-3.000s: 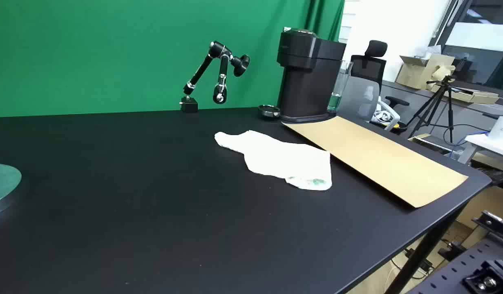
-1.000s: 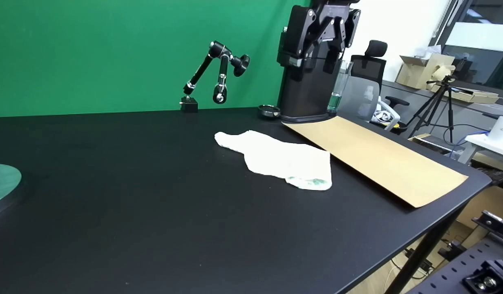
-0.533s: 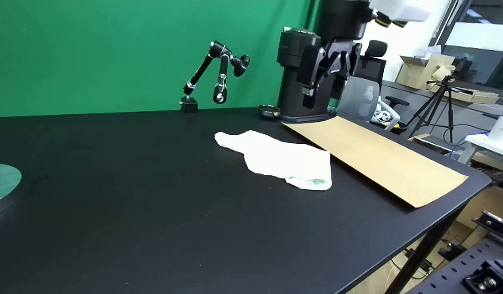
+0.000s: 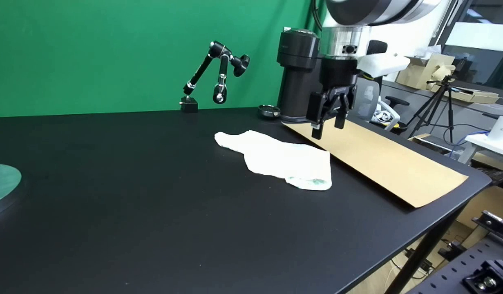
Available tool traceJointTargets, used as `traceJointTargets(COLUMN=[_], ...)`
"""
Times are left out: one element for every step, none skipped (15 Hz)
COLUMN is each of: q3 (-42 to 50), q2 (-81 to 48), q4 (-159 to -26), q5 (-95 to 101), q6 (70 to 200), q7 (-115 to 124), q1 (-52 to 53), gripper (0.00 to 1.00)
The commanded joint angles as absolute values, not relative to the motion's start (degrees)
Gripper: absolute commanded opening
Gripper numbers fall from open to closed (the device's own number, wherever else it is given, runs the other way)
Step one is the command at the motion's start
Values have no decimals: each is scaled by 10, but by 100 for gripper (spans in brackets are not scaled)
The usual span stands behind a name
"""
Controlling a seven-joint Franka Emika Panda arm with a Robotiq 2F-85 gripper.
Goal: Put the white towel on the black bar
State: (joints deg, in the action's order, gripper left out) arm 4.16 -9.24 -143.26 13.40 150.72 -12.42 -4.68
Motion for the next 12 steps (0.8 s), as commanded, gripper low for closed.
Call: traceJointTargets(q3=[44,43,42,40,39,38,38,36,35,32,32,30], q2=[-155,-165,-175,-184,-193,-201,-208,-213,-217,-220,-222,-223], q4=[-1376,-1367,-1358,-1350,-1343,-1337,-1332,-1328,-1326,-1323,-1322,-1321], q5=[146,148,150,149,148,149,152,150,149,145,145,143], q6=[1503,1502,1500,1498,1496,1494,1492,1492,1492,1491,1491,1490], q7=[-125,-125,-126,-127,-129,-130,-130,-134,-135,-137,-138,-141], q1=[-42,-40,-36,-34,-32,-28,-25,-24,-23,-23,-22,-22], gripper=[100,100,100,100,100,100,91,74,67,60,51,45])
